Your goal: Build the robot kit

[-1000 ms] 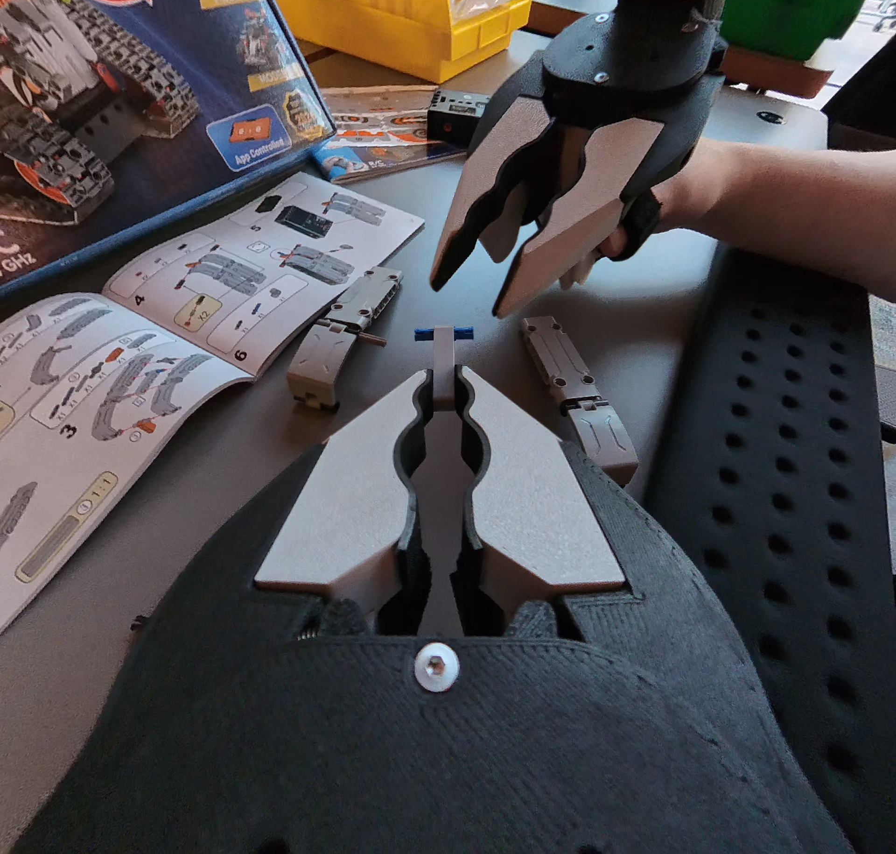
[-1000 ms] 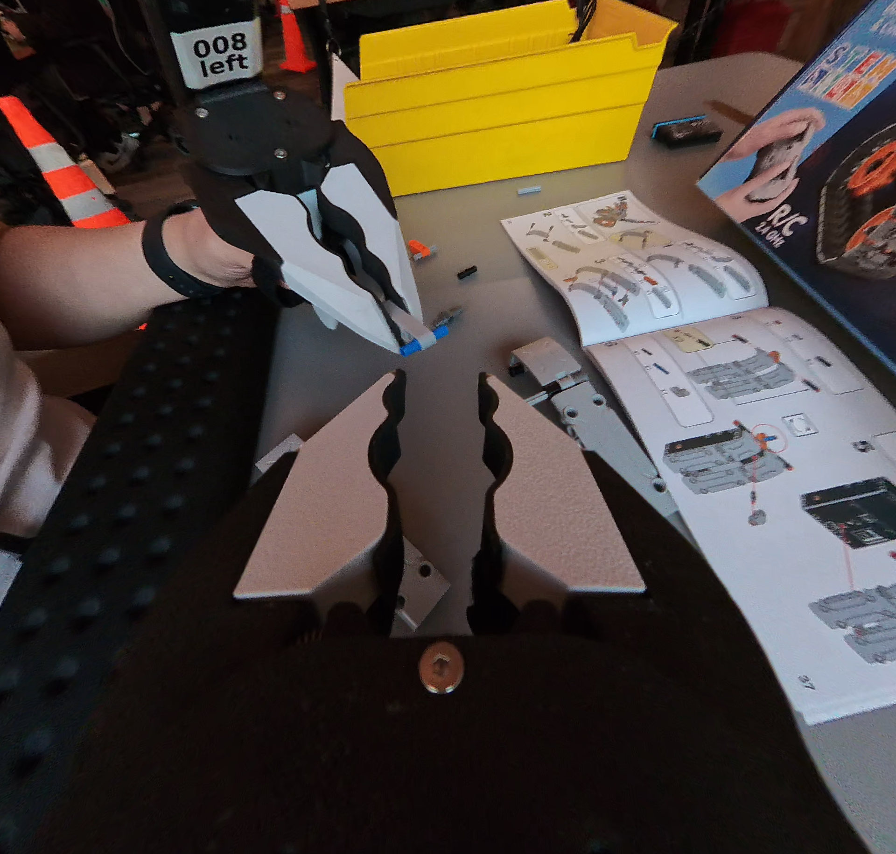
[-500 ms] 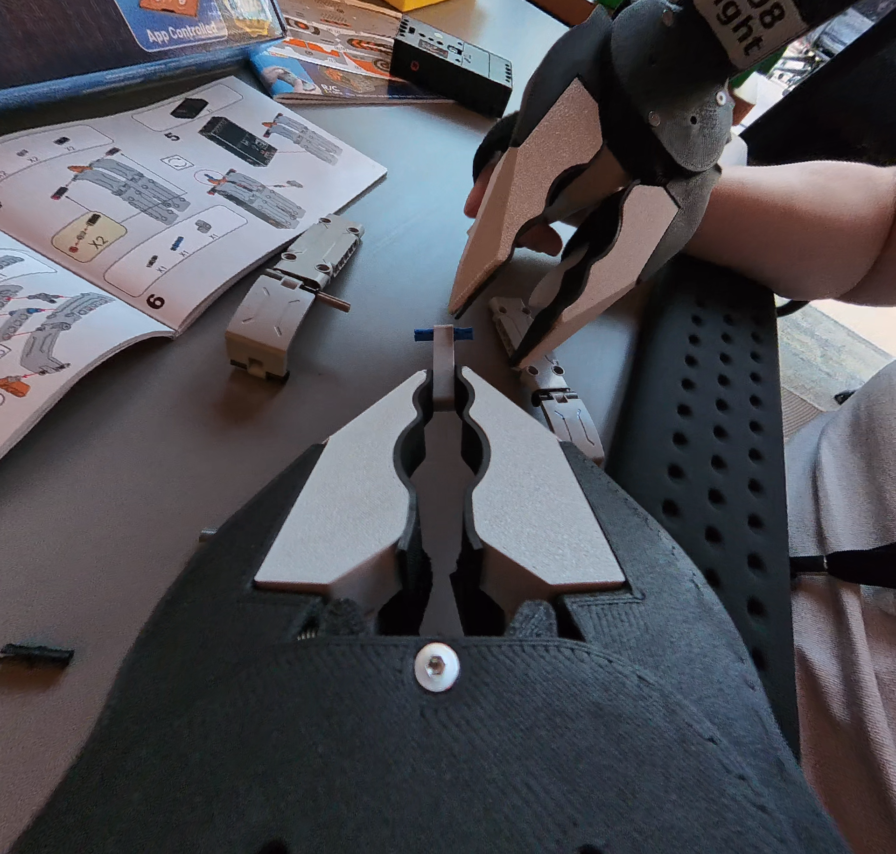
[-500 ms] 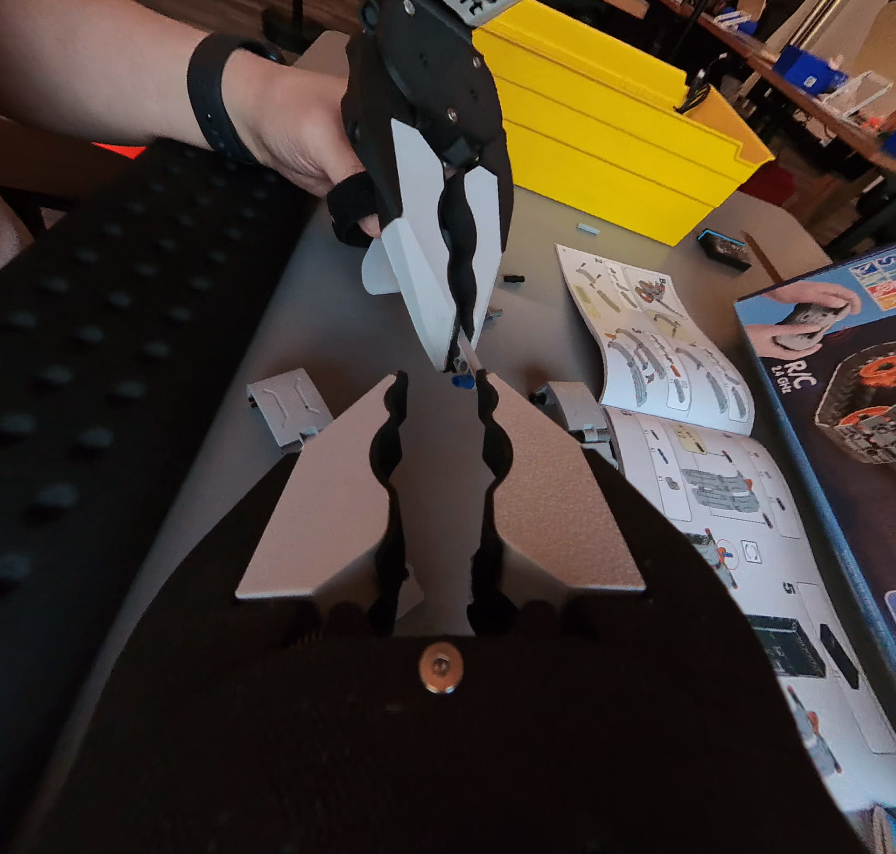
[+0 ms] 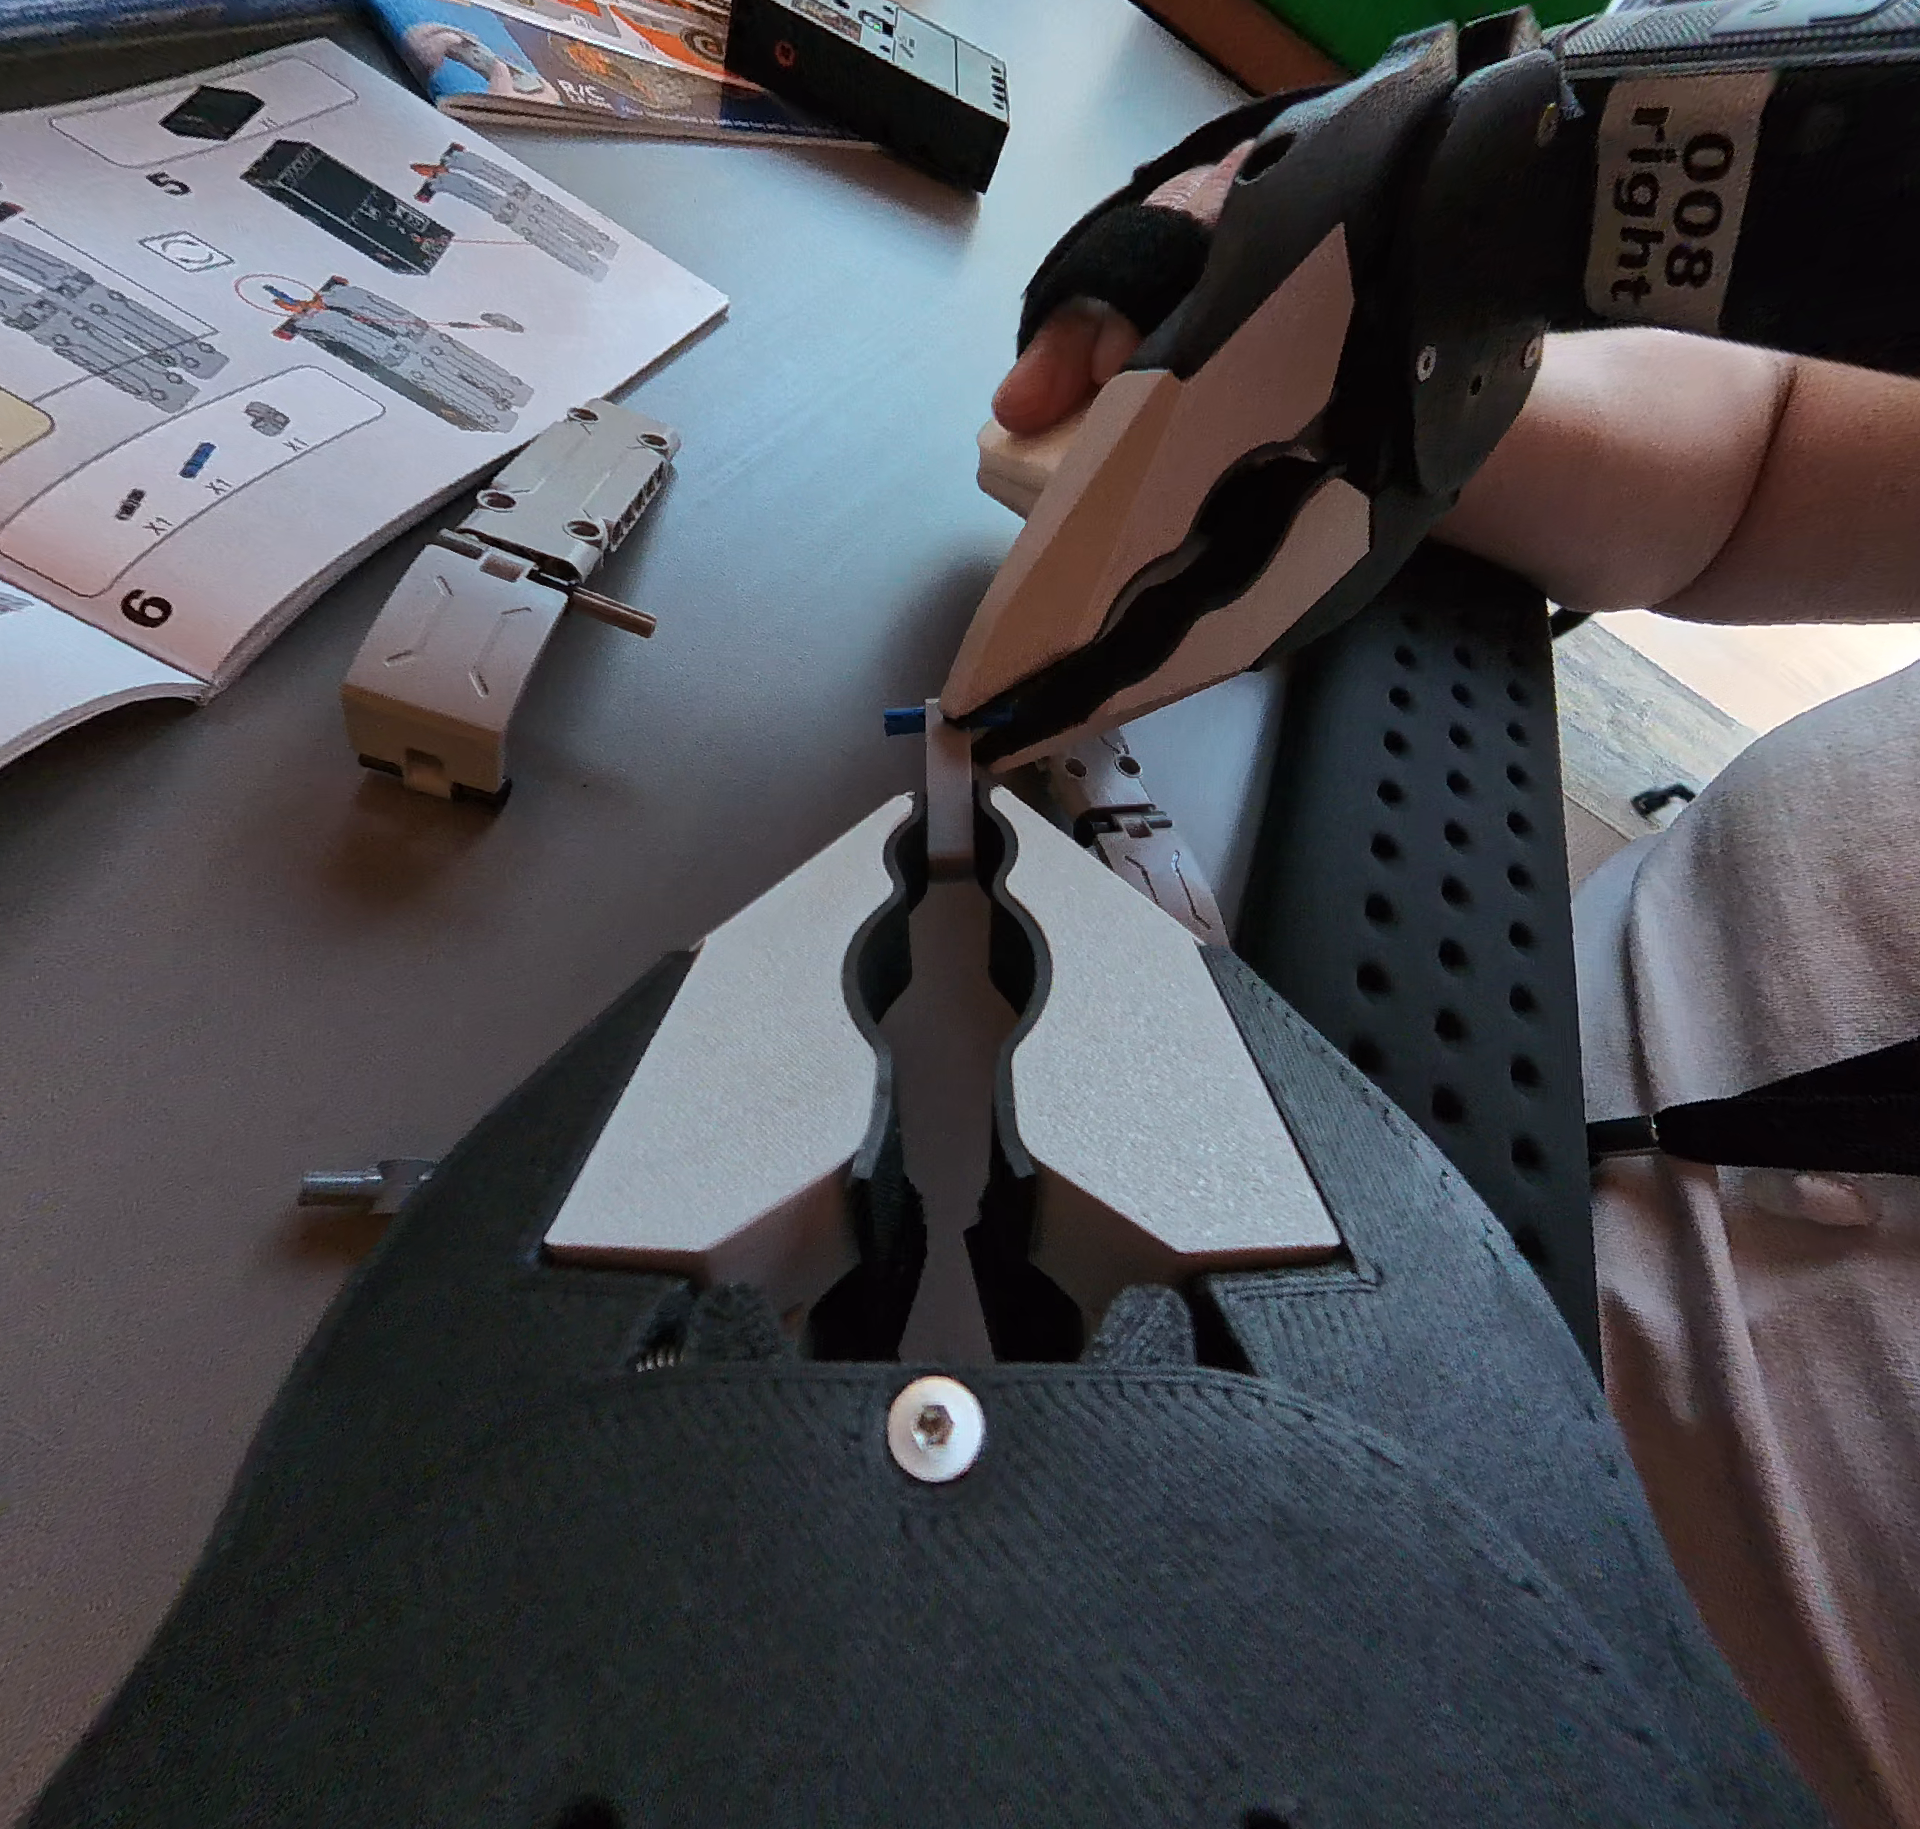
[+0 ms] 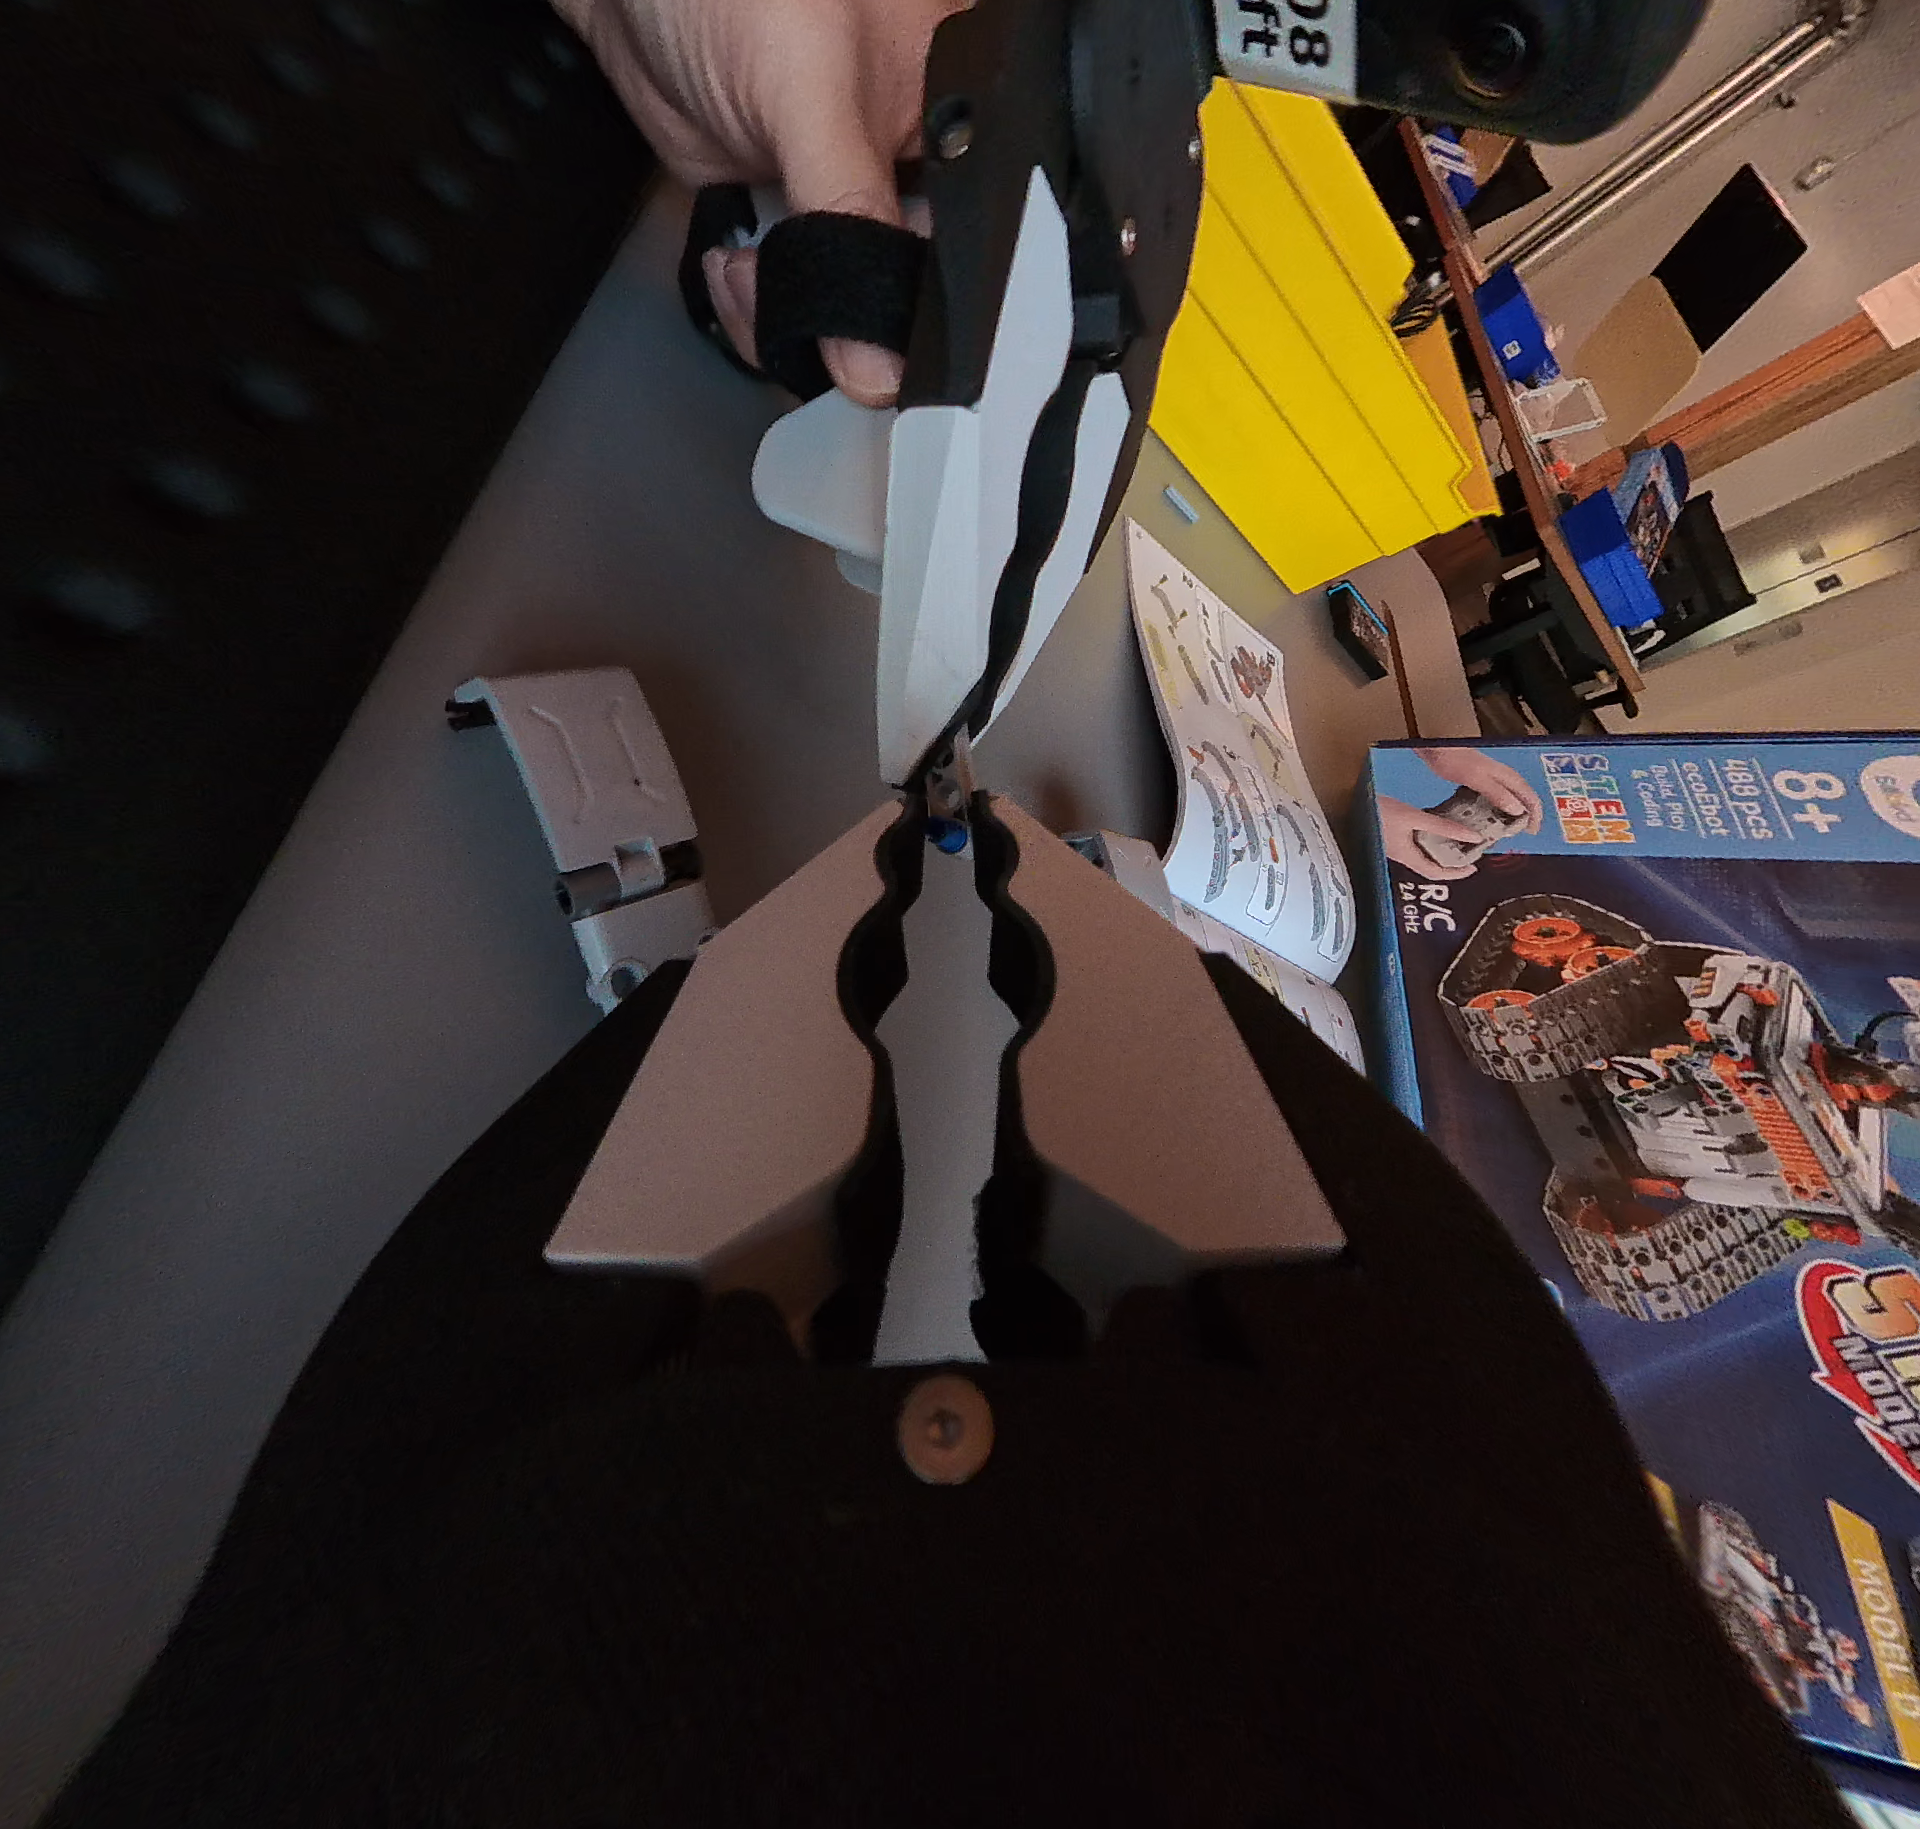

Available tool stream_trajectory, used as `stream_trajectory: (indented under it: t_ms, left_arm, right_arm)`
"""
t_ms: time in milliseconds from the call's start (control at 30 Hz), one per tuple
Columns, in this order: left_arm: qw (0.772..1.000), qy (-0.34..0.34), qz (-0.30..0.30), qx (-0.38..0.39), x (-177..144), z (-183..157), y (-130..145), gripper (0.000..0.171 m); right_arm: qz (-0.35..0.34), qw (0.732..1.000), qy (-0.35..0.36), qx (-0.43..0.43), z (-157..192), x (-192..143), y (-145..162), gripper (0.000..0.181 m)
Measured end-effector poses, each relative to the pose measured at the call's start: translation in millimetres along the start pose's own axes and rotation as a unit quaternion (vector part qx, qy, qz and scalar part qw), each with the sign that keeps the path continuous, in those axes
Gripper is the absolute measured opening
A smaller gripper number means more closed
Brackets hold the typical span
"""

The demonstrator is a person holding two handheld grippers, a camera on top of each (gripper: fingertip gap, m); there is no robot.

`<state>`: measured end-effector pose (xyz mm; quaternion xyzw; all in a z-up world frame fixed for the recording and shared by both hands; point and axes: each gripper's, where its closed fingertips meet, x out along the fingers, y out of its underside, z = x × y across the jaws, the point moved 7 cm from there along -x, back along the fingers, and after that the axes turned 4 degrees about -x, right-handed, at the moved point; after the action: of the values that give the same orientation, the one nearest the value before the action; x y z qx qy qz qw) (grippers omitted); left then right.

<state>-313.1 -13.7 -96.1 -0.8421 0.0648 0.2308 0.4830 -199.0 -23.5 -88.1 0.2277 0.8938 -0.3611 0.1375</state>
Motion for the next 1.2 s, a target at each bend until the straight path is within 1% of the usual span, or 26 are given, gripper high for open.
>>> stream_trajectory:
  t_ms: [133, 200, 233, 267, 333, 467, 700, 733, 800, 833, 867, 933, 1033, 1100, 1200]
  left_arm:
    - [1.0, 0.003, 0.001, -0.003, 1, 0, 0, 0.008]
    - [1.0, -0.001, -0.005, -0.005, 0, 1, -1, 0.016]
    - [1.0, -0.008, -0.007, -0.007, -1, 3, -1, 0.018]
    - [1.0, -0.013, -0.011, -0.008, -3, 4, -1, 0.018]
    - [1.0, -0.004, -0.023, -0.01, -6, 3, -3, 0.006]
    - [0.999, 0.007, -0.033, -0.006, -9, -2, -4, 0.006]
    - [0.999, 0.009, -0.039, -0.01, -11, -1, -5, 0.006]
    - [0.999, 0.005, -0.046, -0.003, -12, -1, -6, 0.009]
    - [0.997, -0.033, -0.068, 0.02, -19, 4, -12, 0.034]
    - [0.995, -0.059, -0.074, 0.035, -24, 8, -14, 0.041]
    - [0.992, -0.082, -0.076, 0.052, -28, 13, -15, 0.046]
    - [0.988, -0.105, -0.077, 0.086, -33, 18, -21, 0.053]
    - [0.981, -0.127, -0.062, 0.132, -30, 26, -31, 0.07]
    - [0.98, -0.121, -0.038, 0.151, -21, 30, -35, 0.073]
    - [0.975, -0.121, -0.012, 0.185, -5, 34, -40, 0.07]
  right_arm:
    - [0.01, 1.0, 0.007, -0.026, 1, -1, -1, 0.006]
    - [0.016, 0.999, 0.02, -0.034, -1, -2, -1, 0.006]
    - [0.016, 0.999, 0.025, -0.039, -2, -2, -1, 0.006]
    - [0.015, 0.999, 0.026, -0.038, -3, -3, 0, 0.006]
    - [0.011, 0.999, 0.028, -0.034, -4, -5, 1, 0.006]
    - [0.003, 0.999, 0.022, -0.029, -4, -6, 0, 0.007]
    - [0.019, 0.997, 0.044, -0.066, -1, -4, -3, 0.006]
    - [0.017, 0.996, 0.052, -0.072, -2, -5, -4, 0.005]
    - [0.029, 0.994, 0.065, -0.085, -6, -6, 2, 0.006]
    - [0.042, 0.992, 0.071, -0.096, -8, -7, 10, 0.006]
    - [0.057, 0.989, 0.077, -0.113, -10, -7, 19, 0.006]
    - [0.078, 0.983, 0.086, -0.142, -14, -10, 37, 0.005]
    - [0.086, 0.978, 0.084, -0.172, -13, -8, 49, 0.005]
    - [0.082, 0.978, 0.084, -0.173, -12, -6, 47, 0.005]
    - [0.094, 0.973, 0.099, -0.187, -14, -3, 49, 0.005]
